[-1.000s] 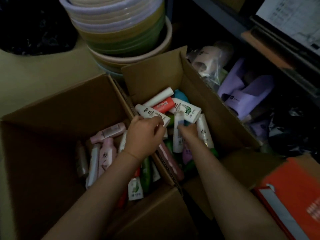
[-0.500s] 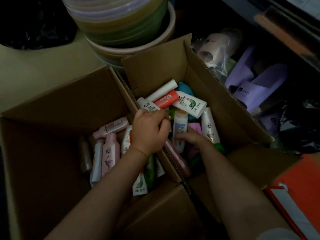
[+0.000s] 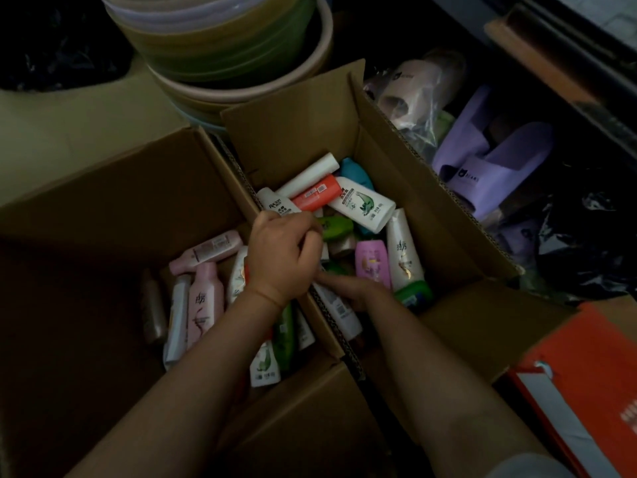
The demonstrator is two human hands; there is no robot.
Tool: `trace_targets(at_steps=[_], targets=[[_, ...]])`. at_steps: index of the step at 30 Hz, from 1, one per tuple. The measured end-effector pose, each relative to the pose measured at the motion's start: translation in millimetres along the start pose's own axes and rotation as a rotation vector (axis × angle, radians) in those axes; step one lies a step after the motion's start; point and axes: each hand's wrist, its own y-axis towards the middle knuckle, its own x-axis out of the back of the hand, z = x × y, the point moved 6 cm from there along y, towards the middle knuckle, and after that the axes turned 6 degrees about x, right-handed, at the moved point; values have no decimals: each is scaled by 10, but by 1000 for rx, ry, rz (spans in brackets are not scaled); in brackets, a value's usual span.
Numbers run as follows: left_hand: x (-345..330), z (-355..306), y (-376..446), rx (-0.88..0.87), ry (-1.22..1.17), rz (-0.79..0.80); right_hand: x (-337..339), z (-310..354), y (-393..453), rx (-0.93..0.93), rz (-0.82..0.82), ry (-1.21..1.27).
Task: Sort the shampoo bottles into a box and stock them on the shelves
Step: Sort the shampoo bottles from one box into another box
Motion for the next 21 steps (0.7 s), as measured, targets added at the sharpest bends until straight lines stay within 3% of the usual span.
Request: trace_targets(at_steps=[6, 10, 16, 18, 21], targets=[[-34, -62, 49, -13, 14, -26, 24, 141, -60, 28, 78, -27], [-32, -40, 33, -24, 35, -29, 138, 309, -210, 82, -12, 60], [29, -23, 22, 102, 9, 14, 172, 1160, -702, 407, -68, 332], [163, -5, -10, 247, -176, -12, 60, 1501, -914, 545, -49, 378], [412, 118, 24, 608, -867, 15, -364, 1902, -1188, 678, 93, 375]])
